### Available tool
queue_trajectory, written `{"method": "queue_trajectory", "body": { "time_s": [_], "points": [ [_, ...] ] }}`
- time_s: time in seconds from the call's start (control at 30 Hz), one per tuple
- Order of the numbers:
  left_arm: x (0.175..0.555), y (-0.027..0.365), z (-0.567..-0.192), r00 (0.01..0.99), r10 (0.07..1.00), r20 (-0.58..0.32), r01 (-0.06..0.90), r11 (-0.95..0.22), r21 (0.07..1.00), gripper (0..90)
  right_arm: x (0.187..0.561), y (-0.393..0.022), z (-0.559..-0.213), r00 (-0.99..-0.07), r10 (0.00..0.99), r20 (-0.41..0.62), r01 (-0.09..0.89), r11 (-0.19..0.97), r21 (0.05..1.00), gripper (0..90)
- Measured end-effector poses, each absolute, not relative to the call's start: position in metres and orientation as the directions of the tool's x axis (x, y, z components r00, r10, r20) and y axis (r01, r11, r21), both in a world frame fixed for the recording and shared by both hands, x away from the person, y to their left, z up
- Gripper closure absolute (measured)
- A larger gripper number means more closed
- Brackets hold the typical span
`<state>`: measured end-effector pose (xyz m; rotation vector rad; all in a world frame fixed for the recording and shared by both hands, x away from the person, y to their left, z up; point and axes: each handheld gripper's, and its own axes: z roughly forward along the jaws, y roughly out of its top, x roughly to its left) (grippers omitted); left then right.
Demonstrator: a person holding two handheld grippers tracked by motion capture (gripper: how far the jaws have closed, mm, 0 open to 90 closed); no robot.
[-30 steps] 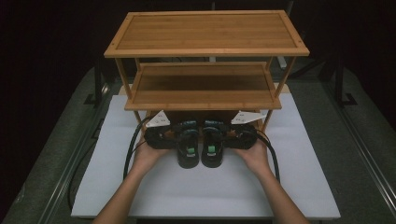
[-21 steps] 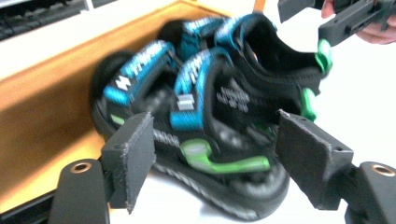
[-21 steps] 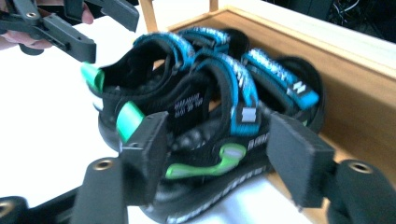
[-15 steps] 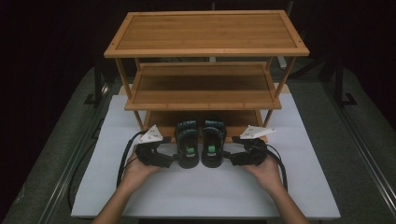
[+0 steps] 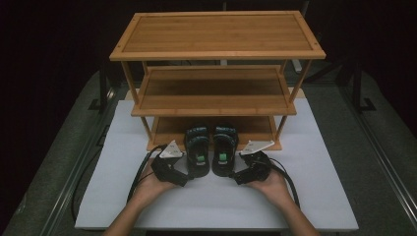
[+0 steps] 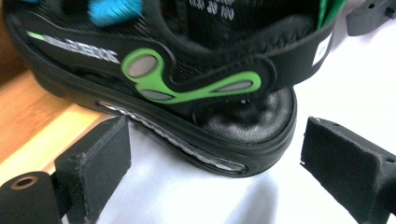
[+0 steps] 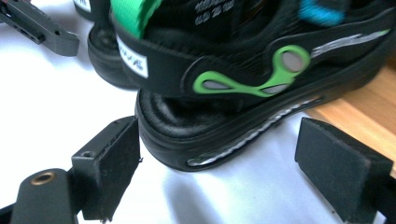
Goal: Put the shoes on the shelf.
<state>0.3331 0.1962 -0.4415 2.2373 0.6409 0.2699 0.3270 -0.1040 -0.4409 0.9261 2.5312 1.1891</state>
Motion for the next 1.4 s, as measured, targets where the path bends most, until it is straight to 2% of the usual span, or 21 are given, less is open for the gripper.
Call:
{"method": "queue_trajectory", "body": {
  "time_s": [0.13,0.27,0.63,0.7,0.77,0.83,1.0,1.13,1.27,1.4],
  "points": [
    [0.334,0.19,-0.448,0.854,0.52,0.017,0.351,-0.6,0.719,8.1,0.325,-0.093,-0.448,-0.794,0.604,0.068,0.456,0.518,0.724,12.6],
    [0.334,0.186,-0.453,0.858,0.512,0.037,0.346,-0.63,0.695,5.2,0.323,-0.085,-0.45,-0.784,0.62,-0.002,0.435,0.552,0.711,11.6],
    [0.338,0.185,-0.451,0.86,0.508,0.05,0.328,-0.624,0.709,6.0,0.325,-0.086,-0.451,-0.786,0.617,0.013,0.43,0.533,0.728,12.5],
    [0.34,0.187,-0.448,0.856,0.512,0.066,0.312,-0.615,0.724,11.0,0.327,-0.087,-0.451,-0.784,0.621,0.025,0.434,0.518,0.737,15.3],
    [0.342,0.191,-0.445,0.86,0.508,0.043,0.309,-0.587,0.748,14.9,0.328,-0.089,-0.449,-0.782,0.621,0.044,0.438,0.498,0.749,17.0],
    [0.345,0.193,-0.443,0.86,0.51,0.013,0.321,-0.561,0.763,15.7,0.331,-0.091,-0.449,-0.782,0.62,0.065,0.444,0.481,0.756,17.2],
    [0.352,0.193,-0.445,0.858,0.513,0.01,0.323,-0.555,0.766,16.2,0.335,-0.092,-0.448,-0.781,0.621,0.068,0.444,0.476,0.759,19.8],
    [0.359,0.196,-0.442,0.852,0.524,-0.024,0.343,-0.523,0.78,20.1,0.343,-0.097,-0.447,-0.779,0.616,0.117,0.469,0.447,0.762,22.6],
    [0.362,0.196,-0.438,0.857,0.515,-0.009,0.332,-0.539,0.774,22.8,0.351,-0.101,-0.445,-0.778,0.607,0.161,0.489,0.425,0.762,23.7],
    [0.367,0.196,-0.437,0.856,0.516,-0.029,0.339,-0.518,0.785,26.1,0.355,-0.105,-0.443,-0.776,0.61,0.16,0.483,0.413,0.772,29.7]
  ]
}}
